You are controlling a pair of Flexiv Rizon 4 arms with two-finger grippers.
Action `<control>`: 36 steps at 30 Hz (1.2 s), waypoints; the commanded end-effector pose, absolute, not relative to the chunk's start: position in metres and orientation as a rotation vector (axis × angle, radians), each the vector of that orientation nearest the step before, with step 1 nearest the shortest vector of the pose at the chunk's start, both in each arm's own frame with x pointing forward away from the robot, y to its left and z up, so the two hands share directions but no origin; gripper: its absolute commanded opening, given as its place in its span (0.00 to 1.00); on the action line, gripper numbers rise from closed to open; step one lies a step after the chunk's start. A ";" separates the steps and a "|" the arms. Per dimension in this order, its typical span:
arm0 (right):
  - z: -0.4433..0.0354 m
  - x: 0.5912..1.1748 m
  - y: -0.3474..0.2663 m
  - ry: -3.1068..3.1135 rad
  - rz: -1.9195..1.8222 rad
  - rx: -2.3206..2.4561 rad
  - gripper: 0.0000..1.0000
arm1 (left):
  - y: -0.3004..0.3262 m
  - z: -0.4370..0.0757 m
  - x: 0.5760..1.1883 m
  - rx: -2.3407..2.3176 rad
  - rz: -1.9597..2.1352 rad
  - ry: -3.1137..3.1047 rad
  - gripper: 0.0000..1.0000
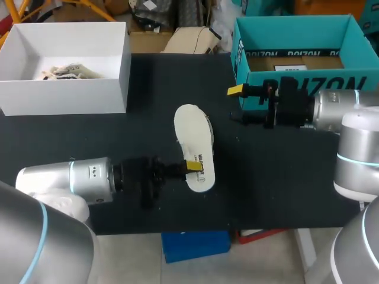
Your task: Take the shoe out of the shoebox, open the shoe tongue, remove and reinsert the insole, then place the shoe into the shoebox
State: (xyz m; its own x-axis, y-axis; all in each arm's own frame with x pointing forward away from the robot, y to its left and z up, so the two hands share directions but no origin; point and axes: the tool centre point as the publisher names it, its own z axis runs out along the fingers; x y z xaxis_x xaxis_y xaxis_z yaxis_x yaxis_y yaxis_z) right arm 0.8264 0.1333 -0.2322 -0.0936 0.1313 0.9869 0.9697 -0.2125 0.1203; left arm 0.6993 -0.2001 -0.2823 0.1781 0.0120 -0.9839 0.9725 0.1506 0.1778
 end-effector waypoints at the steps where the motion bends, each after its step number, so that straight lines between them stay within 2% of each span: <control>1: -0.232 0.826 0.135 -1.266 -1.399 -1.416 1.00 | -0.201 -0.282 0.720 1.201 -0.968 1.137 0.00; 10: -0.232 0.826 0.135 -1.266 -1.399 -1.416 1.00 | -0.199 -0.283 0.746 1.213 -0.928 1.174 0.00; 23: -0.232 0.826 0.135 -1.266 -1.399 -1.416 1.00 | -0.194 -0.282 0.746 1.201 -0.934 1.168 0.00; 36: -0.262 0.824 0.157 -1.411 -1.217 -1.273 1.00 | -0.194 -0.282 0.746 1.201 -0.934 1.168 0.00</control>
